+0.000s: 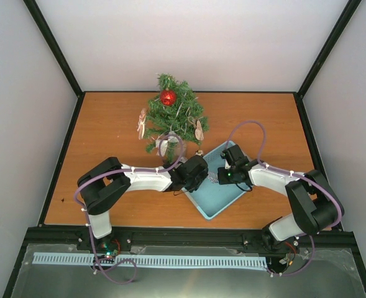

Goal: Decorate the small christmas tree
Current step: Pick up the decoration item from the storage box.

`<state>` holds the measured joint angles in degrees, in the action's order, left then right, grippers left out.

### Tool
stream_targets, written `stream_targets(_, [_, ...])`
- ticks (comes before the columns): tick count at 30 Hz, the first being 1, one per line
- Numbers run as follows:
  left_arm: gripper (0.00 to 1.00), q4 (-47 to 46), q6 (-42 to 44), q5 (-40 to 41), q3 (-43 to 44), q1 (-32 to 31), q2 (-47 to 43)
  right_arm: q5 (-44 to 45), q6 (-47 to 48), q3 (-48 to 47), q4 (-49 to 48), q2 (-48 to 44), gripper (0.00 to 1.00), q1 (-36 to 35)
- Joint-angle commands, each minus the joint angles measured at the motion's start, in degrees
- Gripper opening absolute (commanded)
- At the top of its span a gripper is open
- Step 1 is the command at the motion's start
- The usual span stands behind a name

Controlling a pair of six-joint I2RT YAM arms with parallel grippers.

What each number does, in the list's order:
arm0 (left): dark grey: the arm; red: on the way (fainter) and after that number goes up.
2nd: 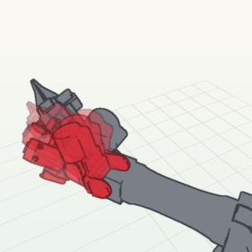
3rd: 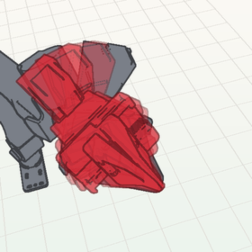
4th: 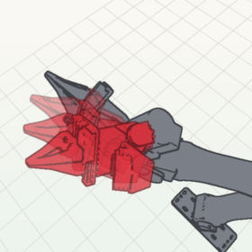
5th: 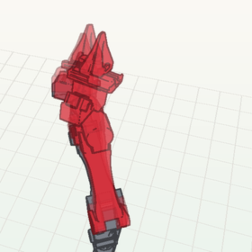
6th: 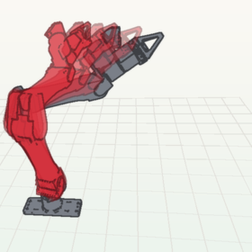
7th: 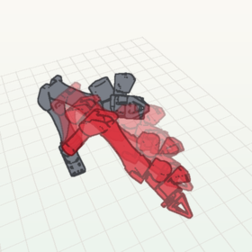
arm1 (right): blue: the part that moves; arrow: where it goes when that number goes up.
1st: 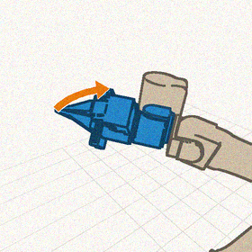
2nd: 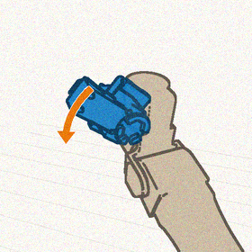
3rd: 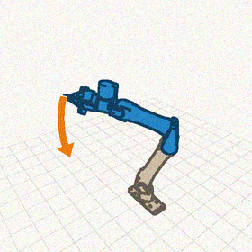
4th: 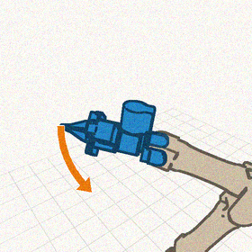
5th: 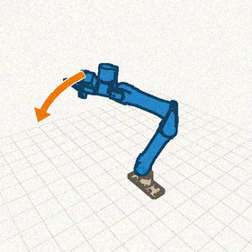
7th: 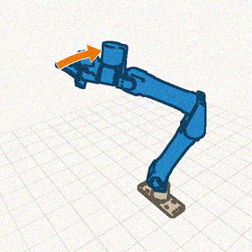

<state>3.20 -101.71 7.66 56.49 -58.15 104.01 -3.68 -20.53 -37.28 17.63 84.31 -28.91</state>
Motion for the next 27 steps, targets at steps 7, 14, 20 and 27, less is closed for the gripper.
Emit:
stream_targets(7, [0.39, -3.7, -3.4, 0.3, -0.7, -0.4, 0.6, -1.5, 0.6, 3.0, 3.3, -0.8, 0.03, 0.2])
stream_targets(14, [0.39, -3.6, -4.8, 0.4, -1.0, -0.4, 1.0, -2.4, 1.1, 3.7, 3.9, -2.2, 0.04, 0.2])
stream_targets(20, [0.39, -4.8, -4.9, 0.2, -1.5, -0.3, 1.2, -3.8, 1.6, 3.6, 3.5, -1.4, 0.04, 0.2])
stream_targets(27, [0.38, -4.2, -5.8, -0.2, -1.7, -0.3, 1.2, -4.8, 2.7, 3.0, 3.8, -0.1, 0.04, 0.2])
